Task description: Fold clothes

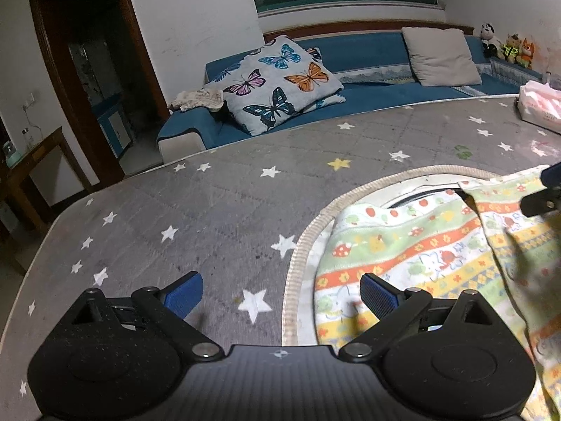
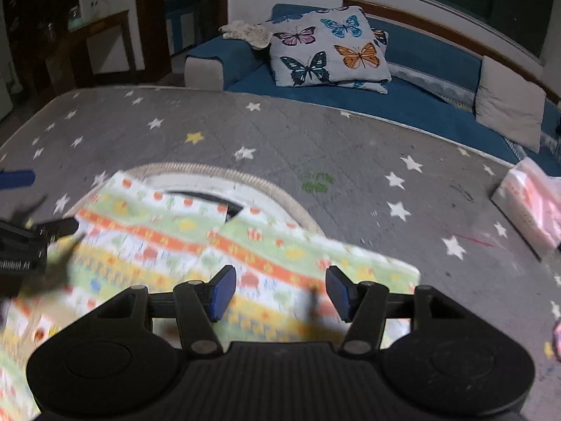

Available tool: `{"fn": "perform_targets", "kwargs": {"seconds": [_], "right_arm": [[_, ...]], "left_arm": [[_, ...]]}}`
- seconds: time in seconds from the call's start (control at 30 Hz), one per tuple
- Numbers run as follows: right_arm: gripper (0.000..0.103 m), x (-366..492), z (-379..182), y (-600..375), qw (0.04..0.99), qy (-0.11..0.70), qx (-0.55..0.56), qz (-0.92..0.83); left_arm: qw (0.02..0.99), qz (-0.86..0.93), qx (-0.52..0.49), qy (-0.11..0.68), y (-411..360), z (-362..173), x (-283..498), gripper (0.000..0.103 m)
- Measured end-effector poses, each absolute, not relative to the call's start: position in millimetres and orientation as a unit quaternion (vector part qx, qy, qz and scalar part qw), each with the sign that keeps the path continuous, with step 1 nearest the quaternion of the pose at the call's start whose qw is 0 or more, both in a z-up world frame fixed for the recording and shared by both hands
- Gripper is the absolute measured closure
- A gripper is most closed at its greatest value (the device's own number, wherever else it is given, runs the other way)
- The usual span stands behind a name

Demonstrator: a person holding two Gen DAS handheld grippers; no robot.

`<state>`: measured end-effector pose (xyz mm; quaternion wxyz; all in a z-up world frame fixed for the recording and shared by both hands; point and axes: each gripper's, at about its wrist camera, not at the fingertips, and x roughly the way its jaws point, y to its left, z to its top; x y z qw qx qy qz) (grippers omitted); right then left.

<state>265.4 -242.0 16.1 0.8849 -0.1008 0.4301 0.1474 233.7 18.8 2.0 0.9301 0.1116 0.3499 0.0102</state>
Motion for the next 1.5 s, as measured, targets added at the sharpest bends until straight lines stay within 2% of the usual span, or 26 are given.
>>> {"fn": "perform_targets", "kwargs": {"seconds": [0.17, 0.27, 0.3, 0.33, 0.4, 0.47, 0.57, 0.63, 0.73, 0.8, 1.03, 1.2, 1.23, 1.4, 1.5], "right_arm": [[0.042, 231, 19, -248, 0.875, 0.440, -0.126, 0.156], [0.042, 210, 14, -254, 0.873, 0.445, -0.126, 0.157], [0.042, 205, 12, -257, 0.872, 0.447, -0.122, 0.158], [0.042, 201, 10, -259, 0.872, 0.449, -0.119, 0.158], [0.042, 194, 6, -262, 0.871, 0.452, -0.111, 0.158], [0.042, 191, 2, -264, 0.871, 0.451, -0.108, 0.160], [0.042, 189, -2, -265, 0.871, 0.451, -0.102, 0.165], [0.042, 189, -4, -265, 0.871, 0.450, -0.098, 0.171], [0.041, 189, -5, -264, 0.872, 0.447, -0.099, 0.175], [0.041, 189, -6, -264, 0.872, 0.445, -0.099, 0.177], [0.041, 188, -7, -264, 0.875, 0.439, -0.097, 0.178], [0.041, 188, -7, -265, 0.876, 0.439, -0.094, 0.177], [0.041, 188, -7, -265, 0.876, 0.439, -0.093, 0.177], [0.040, 188, -7, -265, 0.876, 0.438, -0.093, 0.179], [0.039, 188, -7, -265, 0.876, 0.437, -0.092, 0.180]], "left_arm": [[0.931, 0.008, 0.114, 0.346, 19, 4, 214, 0.005], [0.933, -0.006, 0.102, 0.344, 20, 5, 212, 0.010], [0.934, -0.015, 0.098, 0.343, 19, 5, 214, 0.020], [0.934, -0.027, 0.094, 0.343, 17, 4, 217, 0.025], [0.934, -0.039, 0.088, 0.343, 15, 3, 225, 0.045], [0.934, -0.049, 0.081, 0.345, 13, 1, 234, 0.055], [0.933, -0.063, 0.071, 0.346, 11, -2, 247, 0.056], [0.932, -0.073, 0.068, 0.347, 9, -5, 255, 0.062], [0.929, -0.087, 0.067, 0.353, 5, -10, 261, 0.087], [0.930, -0.098, 0.065, 0.348, 3, -11, 259, 0.098], [0.930, -0.188, 0.094, 0.302, -27, 3, 208, 0.098], [0.918, -0.226, 0.122, 0.302, -44, -3, 185, 0.089], [0.919, -0.226, 0.124, 0.300, -44, -3, 183, 0.087], [0.928, -0.189, 0.134, 0.292, -36, -3, 187, 0.060], [0.925, -0.198, 0.140, 0.293, -37, -5, 191, 0.055]]}}
